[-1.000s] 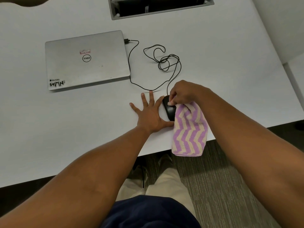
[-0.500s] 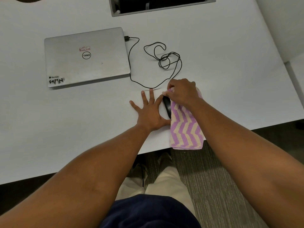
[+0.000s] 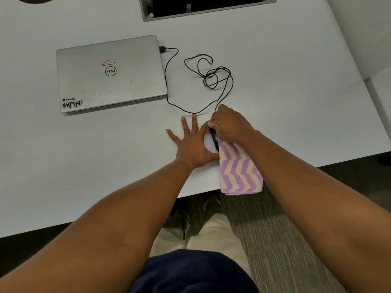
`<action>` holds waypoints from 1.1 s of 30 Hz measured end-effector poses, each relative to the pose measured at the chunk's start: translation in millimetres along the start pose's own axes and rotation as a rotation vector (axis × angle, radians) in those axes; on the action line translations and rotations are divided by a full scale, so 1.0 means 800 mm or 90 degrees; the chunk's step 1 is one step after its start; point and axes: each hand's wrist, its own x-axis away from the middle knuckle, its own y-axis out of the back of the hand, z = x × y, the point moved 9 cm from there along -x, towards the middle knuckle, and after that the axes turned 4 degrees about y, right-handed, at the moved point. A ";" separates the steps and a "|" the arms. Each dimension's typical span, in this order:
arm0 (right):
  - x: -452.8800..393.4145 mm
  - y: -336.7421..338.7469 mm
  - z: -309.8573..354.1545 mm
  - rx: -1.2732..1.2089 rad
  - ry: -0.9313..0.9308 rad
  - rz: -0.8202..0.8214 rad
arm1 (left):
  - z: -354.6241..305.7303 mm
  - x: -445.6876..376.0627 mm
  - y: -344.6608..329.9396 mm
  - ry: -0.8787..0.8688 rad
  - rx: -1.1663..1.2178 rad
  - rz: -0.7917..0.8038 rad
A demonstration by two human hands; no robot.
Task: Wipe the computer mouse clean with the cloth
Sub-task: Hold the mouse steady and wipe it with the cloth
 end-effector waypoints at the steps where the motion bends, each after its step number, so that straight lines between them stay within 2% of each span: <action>1: 0.000 -0.002 0.003 -0.006 0.020 0.040 | 0.000 0.000 0.000 -0.002 -0.001 0.000; 4: 0.004 -0.002 0.010 -0.011 0.065 0.119 | -0.001 0.001 0.000 -0.006 -0.004 -0.002; 11: -0.005 0.020 -0.012 -0.013 0.002 -0.035 | 0.000 -0.001 0.000 0.003 0.004 -0.015; 14: -0.003 0.011 -0.016 -0.033 -0.007 -0.001 | 0.001 -0.001 -0.002 0.003 0.001 -0.011; 19: 0.018 -0.003 -0.016 -0.099 0.058 0.097 | 0.001 0.000 -0.001 0.000 -0.013 -0.010; 26: 0.014 0.015 -0.034 -0.154 0.003 -0.002 | 0.002 0.000 -0.001 0.007 -0.015 -0.004; 33: 0.005 0.008 -0.040 -0.104 -0.026 0.026 | 0.002 -0.001 -0.003 0.008 -0.026 -0.005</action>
